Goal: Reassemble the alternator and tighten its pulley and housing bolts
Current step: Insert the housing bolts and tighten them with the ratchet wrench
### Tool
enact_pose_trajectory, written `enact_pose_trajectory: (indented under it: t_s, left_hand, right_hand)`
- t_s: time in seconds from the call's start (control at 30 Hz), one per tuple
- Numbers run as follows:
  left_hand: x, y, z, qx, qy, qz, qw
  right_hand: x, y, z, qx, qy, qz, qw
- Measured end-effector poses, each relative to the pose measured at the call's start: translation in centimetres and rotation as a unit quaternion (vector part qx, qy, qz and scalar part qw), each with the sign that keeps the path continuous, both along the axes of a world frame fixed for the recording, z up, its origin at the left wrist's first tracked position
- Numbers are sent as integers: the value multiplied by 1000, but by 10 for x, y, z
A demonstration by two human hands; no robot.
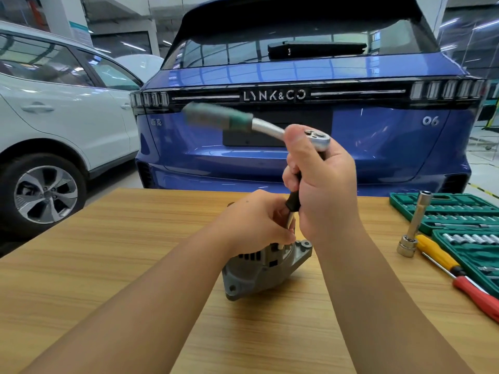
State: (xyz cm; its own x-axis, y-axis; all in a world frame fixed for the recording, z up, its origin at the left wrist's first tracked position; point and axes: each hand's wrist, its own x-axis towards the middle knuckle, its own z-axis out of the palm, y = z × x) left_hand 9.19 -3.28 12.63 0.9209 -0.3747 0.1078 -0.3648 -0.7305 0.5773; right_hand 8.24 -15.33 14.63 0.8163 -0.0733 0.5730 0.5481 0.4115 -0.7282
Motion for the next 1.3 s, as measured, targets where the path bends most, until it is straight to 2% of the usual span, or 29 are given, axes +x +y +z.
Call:
enact_pose_trajectory:
  t_s: [0.07,0.23,0.37,0.5,0.57,0.67,0.73,0.83,0.93,1.0,1.1,1.17,1.3]
  left_hand:
    - [1,0,1,6,3,0,1000]
    - [3,2,0,8,4,18,1000]
    - [4,1,0,4,1,20,1000]
    - [2,1,1,6,-1,18,1000]
    - [0,1,1,3,-8,21,1000]
    - [-2,2,1,2,-11,31,999]
    - [-3,2,1,2,-6,26,1000]
    - [-3,1,1,-11,-12,21,1000]
    - [-2,-1,1,12,-9,4,1000]
    - [-1,-1,0,18,-6,3,1000]
    - [1,1,0,10,-8,4,1000]
    - [1,1,1,9,-8,12,1000]
    - [-5,0,4,13,-29,15,999]
  right_hand:
    - [2,1,-2,-8,7,-2,1000]
    - [9,-7,-5,5,34,174,984]
    - [10,0,-11,24,-33,146,988]
    - [9,4,-13,-15,-127,83,988]
    - [10,5,-11,-16,-122,78,989]
    - [13,-1,-7,7,-57,192,980]
    - [15,-4,-5,27,-26,220,975]
    - [10,0,-5,47,9,167,985]
    - [0,4,-5,27,3,23,999]
    - [-1,3,-5,13,18,-28,999]
    - [-1,-1,-1,8,35,58,998]
    - [1,-3,-3,2,-14,91,996]
    - [1,11,-11,-62,-125,16,990]
